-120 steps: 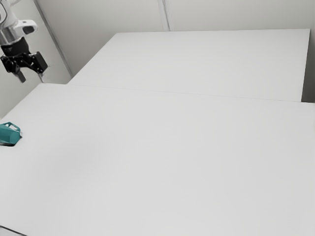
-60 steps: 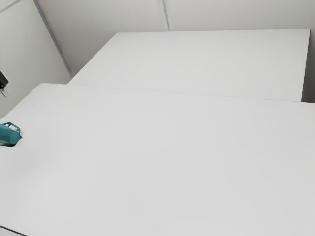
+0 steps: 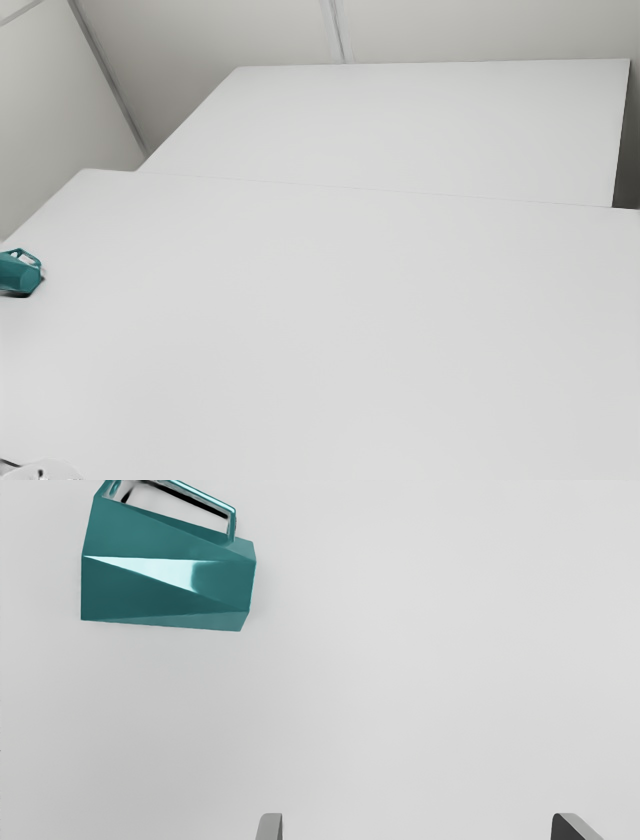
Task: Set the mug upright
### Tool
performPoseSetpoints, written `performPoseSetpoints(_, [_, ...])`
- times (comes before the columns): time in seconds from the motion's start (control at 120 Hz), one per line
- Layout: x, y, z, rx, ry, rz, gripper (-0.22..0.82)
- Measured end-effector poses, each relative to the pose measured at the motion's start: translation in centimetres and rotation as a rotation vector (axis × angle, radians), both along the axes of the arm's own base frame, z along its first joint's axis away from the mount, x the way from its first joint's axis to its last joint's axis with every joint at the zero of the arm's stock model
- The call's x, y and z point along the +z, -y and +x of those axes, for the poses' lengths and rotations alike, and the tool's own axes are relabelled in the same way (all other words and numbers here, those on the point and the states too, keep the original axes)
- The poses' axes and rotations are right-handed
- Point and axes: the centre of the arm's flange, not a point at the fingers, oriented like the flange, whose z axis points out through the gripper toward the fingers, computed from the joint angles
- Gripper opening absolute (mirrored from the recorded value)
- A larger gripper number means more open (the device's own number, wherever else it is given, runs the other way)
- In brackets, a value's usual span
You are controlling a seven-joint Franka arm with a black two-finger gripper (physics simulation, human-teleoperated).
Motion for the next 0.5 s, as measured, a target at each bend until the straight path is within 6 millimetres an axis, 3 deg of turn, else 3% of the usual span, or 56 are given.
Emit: performPoseSetpoints(0.5, [-6.9,-11.1,-4.7,-0.043,0.183,-0.045,0.58])
